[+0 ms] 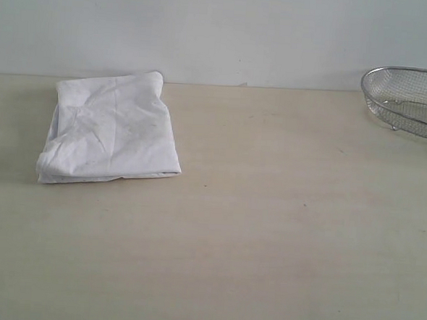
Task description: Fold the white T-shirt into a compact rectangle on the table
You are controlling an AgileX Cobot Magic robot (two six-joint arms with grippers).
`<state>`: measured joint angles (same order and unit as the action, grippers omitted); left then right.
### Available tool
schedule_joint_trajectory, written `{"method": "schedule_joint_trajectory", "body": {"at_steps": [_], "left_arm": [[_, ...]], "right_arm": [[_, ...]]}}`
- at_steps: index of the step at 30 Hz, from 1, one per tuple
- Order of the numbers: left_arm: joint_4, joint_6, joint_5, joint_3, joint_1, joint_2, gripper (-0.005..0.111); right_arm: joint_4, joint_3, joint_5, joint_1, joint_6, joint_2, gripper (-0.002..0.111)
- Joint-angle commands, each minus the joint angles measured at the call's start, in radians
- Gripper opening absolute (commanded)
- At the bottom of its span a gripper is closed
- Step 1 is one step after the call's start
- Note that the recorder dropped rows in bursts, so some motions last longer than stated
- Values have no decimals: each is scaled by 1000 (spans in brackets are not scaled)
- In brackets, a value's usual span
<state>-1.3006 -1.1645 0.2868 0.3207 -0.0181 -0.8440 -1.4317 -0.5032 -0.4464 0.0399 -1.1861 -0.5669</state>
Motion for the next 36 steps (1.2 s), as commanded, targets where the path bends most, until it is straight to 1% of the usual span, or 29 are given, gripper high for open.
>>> {"method": "schedule_joint_trajectory", "body": {"at_steps": [1,4,8,14,19,21,23,24,26,29,30,31,33,36], "left_arm": [[-11,-7,-7,-5,4,6,5],[-11,-7,-7,-5,4,6,5],[-11,-7,-7,-5,4,6,5],[-11,-7,-7,-5,4,6,5],[-11,-7,-7,-5,4,6,5],[-11,-7,-7,-5,4,6,5],[-11,-7,-7,-5,4,6,5],[-11,-7,-7,-5,4,6,5],[-11,-7,-7,-5,4,6,5],[-11,-7,-7,-5,4,6,5],[-11,-7,-7,-5,4,6,5],[-11,-7,-7,-5,4,6,5],[-11,-7,-9,-5,4,6,5],[-11,-7,-8,-5,4,6,5]], "right_arm": [[120,4,-9,1,26,165,0],[148,27,-49,1,28,259,0],[148,128,-34,1,50,354,0],[144,274,68,1,68,366,0],[169,344,174,1,119,375,0],[287,352,168,1,151,389,0],[479,352,146,1,244,416,0],[577,352,142,1,321,433,0],[764,352,139,1,511,463,0],[1095,352,128,1,859,504,0],[1234,355,119,1,1018,517,0],[1313,361,118,1,1133,525,0],[1444,385,126,1,1270,545,0],[1464,437,128,1,1269,567,0]]}}
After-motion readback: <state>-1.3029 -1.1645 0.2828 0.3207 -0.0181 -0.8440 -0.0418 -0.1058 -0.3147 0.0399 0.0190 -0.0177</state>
